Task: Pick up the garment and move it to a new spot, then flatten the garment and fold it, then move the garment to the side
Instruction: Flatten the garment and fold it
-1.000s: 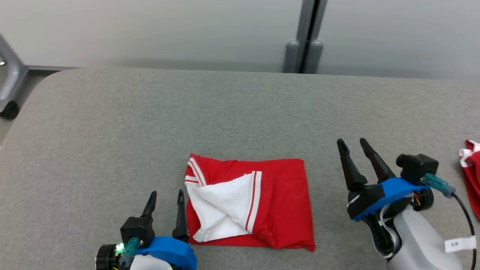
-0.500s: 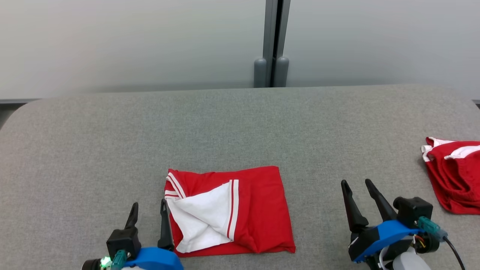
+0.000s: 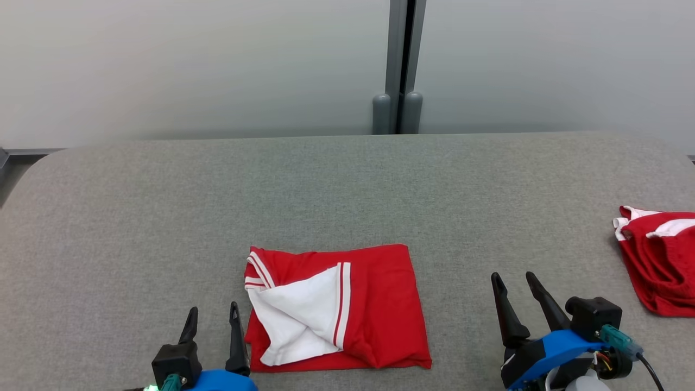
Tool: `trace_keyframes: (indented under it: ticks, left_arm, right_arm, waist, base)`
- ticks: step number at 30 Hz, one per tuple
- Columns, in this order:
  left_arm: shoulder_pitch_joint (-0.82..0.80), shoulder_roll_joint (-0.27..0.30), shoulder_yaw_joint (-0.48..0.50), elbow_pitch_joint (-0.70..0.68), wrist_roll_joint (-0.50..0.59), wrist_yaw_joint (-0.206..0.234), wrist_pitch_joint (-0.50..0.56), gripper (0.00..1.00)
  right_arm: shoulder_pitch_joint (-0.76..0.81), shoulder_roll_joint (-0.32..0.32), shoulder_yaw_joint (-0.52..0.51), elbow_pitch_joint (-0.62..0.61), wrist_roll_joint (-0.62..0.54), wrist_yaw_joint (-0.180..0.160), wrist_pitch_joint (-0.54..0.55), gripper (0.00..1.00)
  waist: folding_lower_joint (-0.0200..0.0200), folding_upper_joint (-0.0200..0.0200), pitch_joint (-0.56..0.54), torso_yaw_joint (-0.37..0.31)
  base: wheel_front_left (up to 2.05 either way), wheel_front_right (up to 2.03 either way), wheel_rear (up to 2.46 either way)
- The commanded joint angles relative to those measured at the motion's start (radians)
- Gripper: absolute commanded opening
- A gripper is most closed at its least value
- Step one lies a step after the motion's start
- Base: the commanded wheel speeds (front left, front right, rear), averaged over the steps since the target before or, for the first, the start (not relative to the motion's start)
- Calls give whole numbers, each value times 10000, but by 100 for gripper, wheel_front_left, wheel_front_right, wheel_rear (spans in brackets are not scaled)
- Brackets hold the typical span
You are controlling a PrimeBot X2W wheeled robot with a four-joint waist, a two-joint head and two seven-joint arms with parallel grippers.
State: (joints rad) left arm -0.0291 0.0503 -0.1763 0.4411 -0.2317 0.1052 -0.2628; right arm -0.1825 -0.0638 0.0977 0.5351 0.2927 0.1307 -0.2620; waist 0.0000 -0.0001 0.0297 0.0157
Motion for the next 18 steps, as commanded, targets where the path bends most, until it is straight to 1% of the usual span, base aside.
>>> trace_keyframes:
  ticks: [1,4,5,6,11,18]
  left_arm:
    - [-127,-1,-48,-55,-10,-34,-24,100]
    - [-231,-1,-189,-83,-34,-71,-24,100]
    - [-240,0,-197,-86,-36,-61,-24,100]
    - [-268,3,-235,-76,-49,-53,-24,100]
    - [-448,-1,-564,-104,-140,0,-24,100]
    - [-624,-4,-885,-146,-219,19,-26,100]
  right_arm:
    - [-129,34,-27,-6,-55,1,-36,100]
    - [-240,-36,29,8,-118,1,-36,100]
    - [-276,-62,75,26,-130,1,-36,44]
    - [-319,-119,99,67,-172,1,-36,0]
    - [-769,-276,391,303,-409,1,-36,0]
    - [-1425,-360,802,1131,-661,1,-34,0]
  waist:
    - [0,1,60,70]
    - [0,1,221,264]
    - [0,1,272,346]
    - [0,1,344,456]
    - [0,1,678,1165]
    - [0,1,1134,2397]
  base:
    - [0,0,0]
    - [0,0,0]
    - [0,0,0]
    - [0,0,0]
    - [0,0,0]
    - [0,0,0]
